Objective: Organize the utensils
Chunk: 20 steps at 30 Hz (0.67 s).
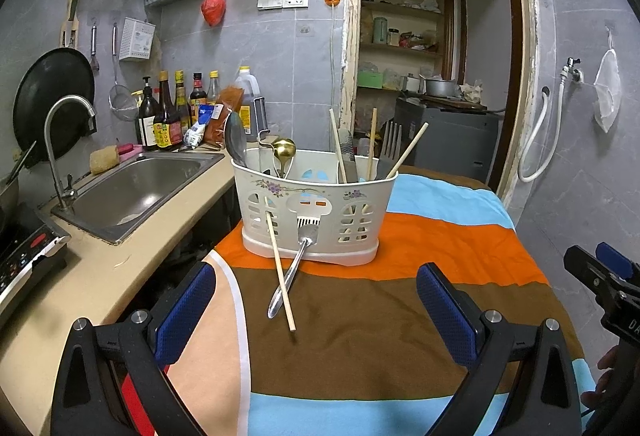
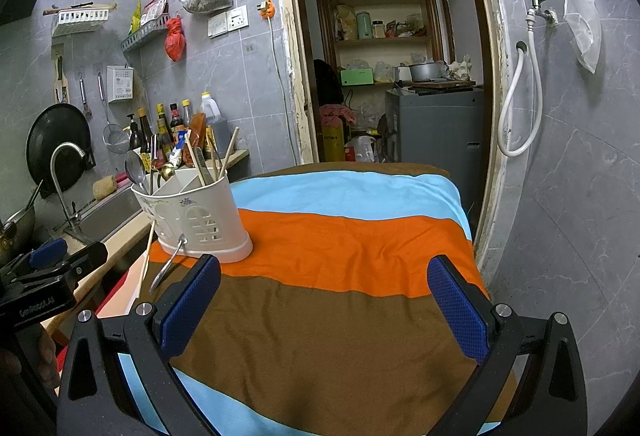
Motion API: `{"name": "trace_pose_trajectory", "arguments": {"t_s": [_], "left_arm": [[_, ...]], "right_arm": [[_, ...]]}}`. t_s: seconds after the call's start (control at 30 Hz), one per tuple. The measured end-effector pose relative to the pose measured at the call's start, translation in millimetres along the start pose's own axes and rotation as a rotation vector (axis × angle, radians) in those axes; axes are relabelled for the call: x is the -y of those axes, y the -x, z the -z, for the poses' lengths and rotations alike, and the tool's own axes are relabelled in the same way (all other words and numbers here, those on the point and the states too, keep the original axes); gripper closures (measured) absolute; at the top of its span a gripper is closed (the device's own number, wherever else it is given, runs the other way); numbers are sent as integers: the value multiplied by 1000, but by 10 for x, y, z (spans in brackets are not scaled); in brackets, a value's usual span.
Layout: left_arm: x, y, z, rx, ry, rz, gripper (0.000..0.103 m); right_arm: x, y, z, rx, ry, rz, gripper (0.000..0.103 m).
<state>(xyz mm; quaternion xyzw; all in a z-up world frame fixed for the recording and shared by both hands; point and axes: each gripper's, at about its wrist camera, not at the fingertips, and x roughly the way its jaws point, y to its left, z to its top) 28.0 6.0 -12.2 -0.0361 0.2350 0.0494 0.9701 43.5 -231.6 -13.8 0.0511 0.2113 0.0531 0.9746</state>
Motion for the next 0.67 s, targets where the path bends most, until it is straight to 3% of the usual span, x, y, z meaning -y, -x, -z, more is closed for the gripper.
{"name": "trace_pose_trajectory", "arguments": {"t_s": [0.67], "left_arm": [[50,-73,2,-21,-10,5,2]], "right_arm": [[-6,-1,21,-6,-1,-4,1]]}}
